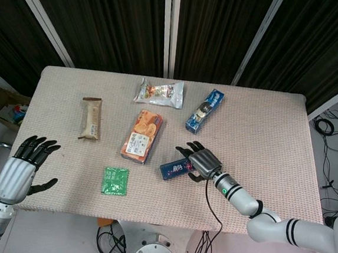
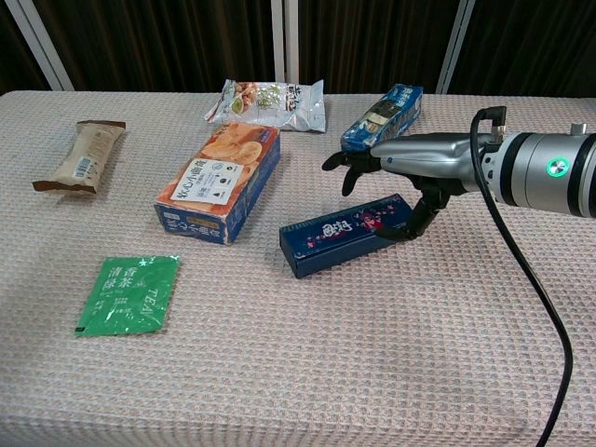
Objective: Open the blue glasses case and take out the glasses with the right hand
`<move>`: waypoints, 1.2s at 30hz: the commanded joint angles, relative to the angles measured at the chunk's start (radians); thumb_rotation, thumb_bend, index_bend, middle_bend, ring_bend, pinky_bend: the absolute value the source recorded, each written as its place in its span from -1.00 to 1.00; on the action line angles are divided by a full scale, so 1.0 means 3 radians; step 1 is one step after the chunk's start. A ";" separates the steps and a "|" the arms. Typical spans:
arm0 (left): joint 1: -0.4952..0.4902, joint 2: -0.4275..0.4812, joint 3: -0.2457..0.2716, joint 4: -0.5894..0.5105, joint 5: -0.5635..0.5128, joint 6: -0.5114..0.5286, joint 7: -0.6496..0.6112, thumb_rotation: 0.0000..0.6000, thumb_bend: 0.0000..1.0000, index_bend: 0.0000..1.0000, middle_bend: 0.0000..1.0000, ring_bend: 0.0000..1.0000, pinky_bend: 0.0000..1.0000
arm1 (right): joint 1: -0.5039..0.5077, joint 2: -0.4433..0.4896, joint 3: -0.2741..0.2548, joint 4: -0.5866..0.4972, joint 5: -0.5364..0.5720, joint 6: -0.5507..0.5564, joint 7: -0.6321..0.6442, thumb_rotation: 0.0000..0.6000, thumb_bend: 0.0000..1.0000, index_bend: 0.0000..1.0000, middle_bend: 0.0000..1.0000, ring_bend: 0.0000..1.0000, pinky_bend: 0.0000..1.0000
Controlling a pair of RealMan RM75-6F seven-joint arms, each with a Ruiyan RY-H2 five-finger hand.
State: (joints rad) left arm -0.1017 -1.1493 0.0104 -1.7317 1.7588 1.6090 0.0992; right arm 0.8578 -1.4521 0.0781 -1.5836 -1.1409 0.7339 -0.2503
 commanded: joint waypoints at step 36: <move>0.0059 -0.0026 -0.0004 0.0085 -0.0011 0.0070 -0.0070 1.00 -0.90 -0.57 -0.62 -0.77 -0.76 | 0.0104 -0.0252 -0.0050 0.0269 0.0221 -0.0006 -0.0328 1.00 0.25 -0.41 -0.45 -0.88 -1.00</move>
State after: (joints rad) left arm -0.0842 -1.1571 0.0093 -1.7066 1.7555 1.6297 0.0784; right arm 0.8881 -1.5269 0.0625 -1.5042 -1.0757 0.7331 -0.3483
